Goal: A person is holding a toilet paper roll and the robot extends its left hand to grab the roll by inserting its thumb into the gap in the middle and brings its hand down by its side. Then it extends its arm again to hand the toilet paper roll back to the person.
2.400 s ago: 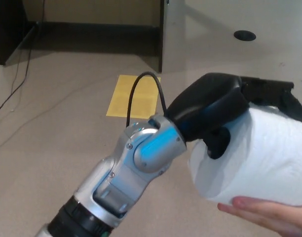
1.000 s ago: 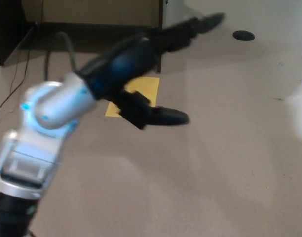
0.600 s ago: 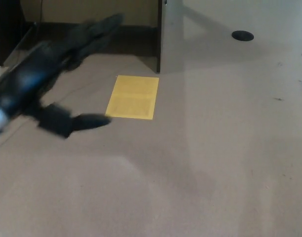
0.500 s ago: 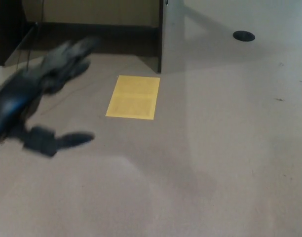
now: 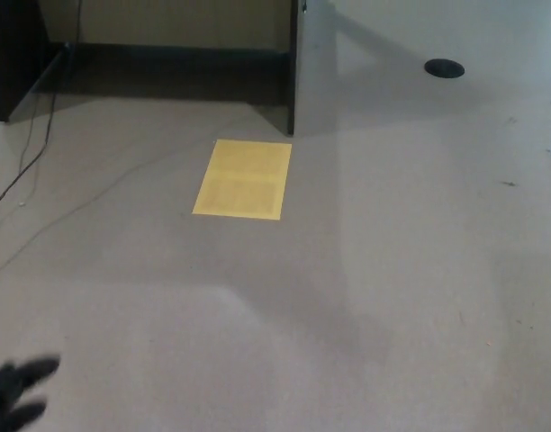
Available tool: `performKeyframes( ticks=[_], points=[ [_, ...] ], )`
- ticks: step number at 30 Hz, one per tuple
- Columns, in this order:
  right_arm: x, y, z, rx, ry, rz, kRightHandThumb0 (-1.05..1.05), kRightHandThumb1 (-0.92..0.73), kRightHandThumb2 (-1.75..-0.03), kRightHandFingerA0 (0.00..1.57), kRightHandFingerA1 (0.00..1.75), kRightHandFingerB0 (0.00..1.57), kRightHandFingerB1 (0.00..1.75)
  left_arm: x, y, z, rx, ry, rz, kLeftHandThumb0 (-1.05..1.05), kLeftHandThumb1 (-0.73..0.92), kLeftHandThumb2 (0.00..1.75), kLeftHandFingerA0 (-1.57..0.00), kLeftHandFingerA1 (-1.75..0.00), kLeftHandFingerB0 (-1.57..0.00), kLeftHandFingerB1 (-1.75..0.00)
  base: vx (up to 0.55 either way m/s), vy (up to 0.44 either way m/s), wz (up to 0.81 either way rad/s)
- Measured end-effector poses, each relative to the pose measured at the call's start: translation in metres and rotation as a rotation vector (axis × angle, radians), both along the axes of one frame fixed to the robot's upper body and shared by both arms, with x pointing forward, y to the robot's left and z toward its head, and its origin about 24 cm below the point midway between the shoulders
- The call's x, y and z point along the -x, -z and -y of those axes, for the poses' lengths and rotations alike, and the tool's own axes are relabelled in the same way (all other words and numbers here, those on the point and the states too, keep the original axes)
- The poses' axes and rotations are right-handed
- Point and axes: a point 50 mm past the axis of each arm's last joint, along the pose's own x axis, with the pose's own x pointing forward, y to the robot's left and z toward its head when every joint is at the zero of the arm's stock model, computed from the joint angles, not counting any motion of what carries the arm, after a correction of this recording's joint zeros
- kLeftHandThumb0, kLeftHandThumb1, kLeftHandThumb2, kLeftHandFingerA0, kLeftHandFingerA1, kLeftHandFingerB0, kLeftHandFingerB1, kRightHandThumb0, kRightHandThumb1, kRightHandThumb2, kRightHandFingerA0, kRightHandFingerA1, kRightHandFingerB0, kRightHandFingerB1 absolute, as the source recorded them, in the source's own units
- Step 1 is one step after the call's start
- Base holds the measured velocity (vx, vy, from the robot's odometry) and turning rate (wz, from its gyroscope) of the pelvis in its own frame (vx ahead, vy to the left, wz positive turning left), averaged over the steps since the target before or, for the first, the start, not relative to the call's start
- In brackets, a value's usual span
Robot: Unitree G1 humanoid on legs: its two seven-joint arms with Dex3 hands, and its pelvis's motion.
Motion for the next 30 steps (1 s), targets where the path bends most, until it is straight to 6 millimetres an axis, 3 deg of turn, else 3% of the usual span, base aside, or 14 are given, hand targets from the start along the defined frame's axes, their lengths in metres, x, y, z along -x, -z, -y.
performKeyframes(
  ticks=[4, 9, 20, 30],
  points=[
    [0.0, 0.001, -0.001, 0.001, -0.004, -0.002, -0.42, -0.73, -0.62, 0.64, 0.5, 0.55, 0.43, 0.024, 0.031, -0.018, -0.061, -0.082, -0.139, -0.23, 0.45, 0.57, -0.21, -0.36, -0.23, -0.31, 0.0, 0.0, 0.0],
    [0.001, 0.001, 0.0, 0.0, 0.005, -0.005, -0.41, -0.73, -0.62, 0.64, 0.52, 0.54, 0.43, 0.045, 0.051, -0.038, -0.106, -0.169, -0.239, -0.18, 0.47, 0.56, -0.24, -0.37, -0.25, -0.3, 0.0, 0.0, 0.0],
    [0.003, 0.001, 0.004, -0.006, 0.039, 0.009, -0.41, -0.72, -0.62, 0.63, 0.54, 0.53, 0.42, 0.029, 0.049, -0.041, -0.134, -0.196, -0.175, -0.2, 0.47, 0.57, -0.28, -0.38, -0.27, -0.32, 0.0, 0.0, 0.0],
    [-0.015, -0.013, 0.003, -0.003, 0.029, 0.062, -0.43, -0.72, -0.62, 0.62, 0.51, 0.52, 0.42, 0.015, 0.044, -0.039, -0.15, -0.202, -0.114, -0.2, 0.48, 0.56, -0.28, -0.38, -0.28, -0.32, 0.0, 0.0, 0.0]
  ],
)
